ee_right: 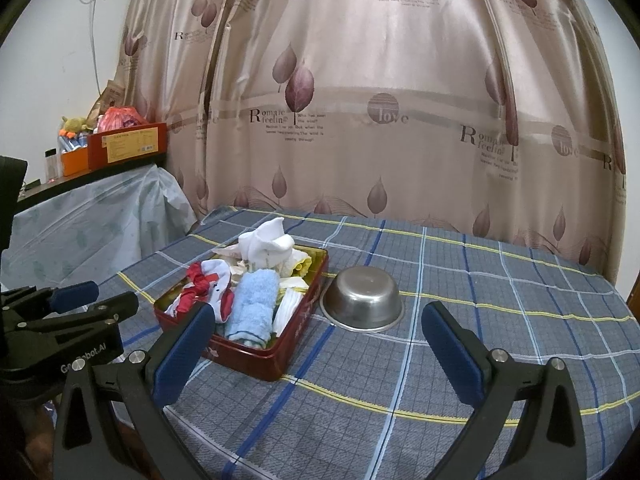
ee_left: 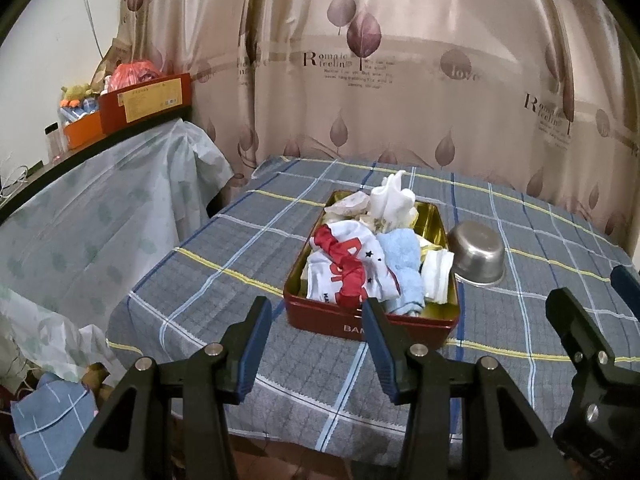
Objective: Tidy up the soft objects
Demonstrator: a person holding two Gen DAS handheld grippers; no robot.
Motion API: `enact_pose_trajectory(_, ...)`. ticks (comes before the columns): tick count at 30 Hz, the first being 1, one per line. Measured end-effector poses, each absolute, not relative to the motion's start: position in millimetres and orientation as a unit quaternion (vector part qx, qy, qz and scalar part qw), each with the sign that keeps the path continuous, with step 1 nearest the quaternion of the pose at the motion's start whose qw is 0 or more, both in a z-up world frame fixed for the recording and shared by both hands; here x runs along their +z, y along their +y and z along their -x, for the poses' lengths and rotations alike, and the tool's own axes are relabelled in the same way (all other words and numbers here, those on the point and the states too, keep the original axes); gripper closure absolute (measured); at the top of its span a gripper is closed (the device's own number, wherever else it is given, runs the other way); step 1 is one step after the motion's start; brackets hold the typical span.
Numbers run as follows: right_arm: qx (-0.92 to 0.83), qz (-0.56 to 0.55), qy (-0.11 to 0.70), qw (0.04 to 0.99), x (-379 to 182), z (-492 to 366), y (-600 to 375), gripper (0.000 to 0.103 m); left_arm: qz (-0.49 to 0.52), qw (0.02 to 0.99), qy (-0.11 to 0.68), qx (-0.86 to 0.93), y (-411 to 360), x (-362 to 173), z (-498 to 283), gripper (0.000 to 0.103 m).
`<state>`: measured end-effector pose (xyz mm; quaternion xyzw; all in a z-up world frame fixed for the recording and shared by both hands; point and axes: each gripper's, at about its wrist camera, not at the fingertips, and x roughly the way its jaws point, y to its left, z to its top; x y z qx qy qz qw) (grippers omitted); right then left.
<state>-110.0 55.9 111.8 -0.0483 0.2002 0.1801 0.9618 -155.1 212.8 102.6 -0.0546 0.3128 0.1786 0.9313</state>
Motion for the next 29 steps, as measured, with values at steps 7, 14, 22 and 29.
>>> enact_pose_trajectory(7, 0.180, 0.048, 0.200, 0.962, 112, 110, 56, 0.001, 0.050, 0.932, 0.314, 0.176, 212, 102, 156, 0.055)
enact_pose_trajectory(14, 0.180, 0.048, 0.202, 0.962, 112, 109, 56, 0.001, 0.052, 0.928, 0.329, 0.167, 212, 97, 151, 0.044)
enact_pose_trajectory(22, 0.168, 0.050, 0.215, 0.961, 106, 104, 37, 0.000, 0.059, 0.935, 0.318, 0.146, 208, 94, 154, 0.039)
enact_pose_trajectory(29, 0.128, 0.038, 0.233, 0.963, 100, 76, -19, 0.000, 0.040, 0.935, 0.319, 0.151, 196, 98, 154, 0.039)
